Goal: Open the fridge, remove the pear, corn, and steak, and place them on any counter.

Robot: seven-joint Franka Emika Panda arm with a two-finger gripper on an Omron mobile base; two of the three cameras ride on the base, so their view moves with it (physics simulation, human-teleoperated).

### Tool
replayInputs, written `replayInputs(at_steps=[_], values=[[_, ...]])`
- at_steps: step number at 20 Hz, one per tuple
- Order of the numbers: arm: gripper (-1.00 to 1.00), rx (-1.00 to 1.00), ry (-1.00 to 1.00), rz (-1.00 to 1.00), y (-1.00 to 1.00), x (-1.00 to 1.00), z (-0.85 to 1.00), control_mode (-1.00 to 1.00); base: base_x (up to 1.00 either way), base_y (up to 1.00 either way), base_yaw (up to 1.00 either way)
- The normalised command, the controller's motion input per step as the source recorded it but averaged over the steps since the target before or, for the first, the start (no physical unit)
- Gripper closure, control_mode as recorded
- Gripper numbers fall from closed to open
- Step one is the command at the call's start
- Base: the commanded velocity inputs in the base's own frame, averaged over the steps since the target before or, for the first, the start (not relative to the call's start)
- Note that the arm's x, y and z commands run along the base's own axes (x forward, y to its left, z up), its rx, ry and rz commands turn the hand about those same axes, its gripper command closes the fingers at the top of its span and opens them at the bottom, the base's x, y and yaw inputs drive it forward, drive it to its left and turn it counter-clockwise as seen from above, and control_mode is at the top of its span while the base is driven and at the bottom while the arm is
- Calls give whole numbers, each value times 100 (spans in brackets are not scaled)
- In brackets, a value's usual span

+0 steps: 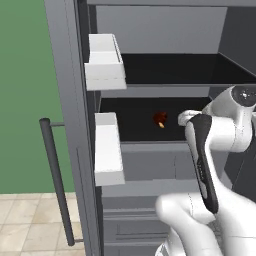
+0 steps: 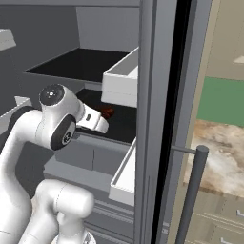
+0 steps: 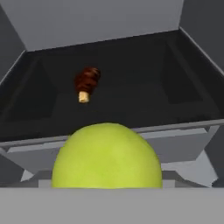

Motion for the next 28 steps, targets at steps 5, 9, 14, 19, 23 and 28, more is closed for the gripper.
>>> replayInputs(at_steps=[5, 9, 14, 19, 23, 28], values=[[100, 16, 23, 0, 22, -81, 0, -100, 0, 0, 0], [100, 3, 6, -3, 5, -40, 0, 100, -14, 1, -3], [100, 0, 0, 0, 0, 0, 0, 100, -98, 13, -38], [100, 0, 0, 0, 0, 0, 0, 100, -58, 27, -84], [100, 0, 0, 0, 0, 0, 0, 100, -19, 14, -95], [100, 0, 0, 0, 0, 0, 0, 100, -37, 9, -96]])
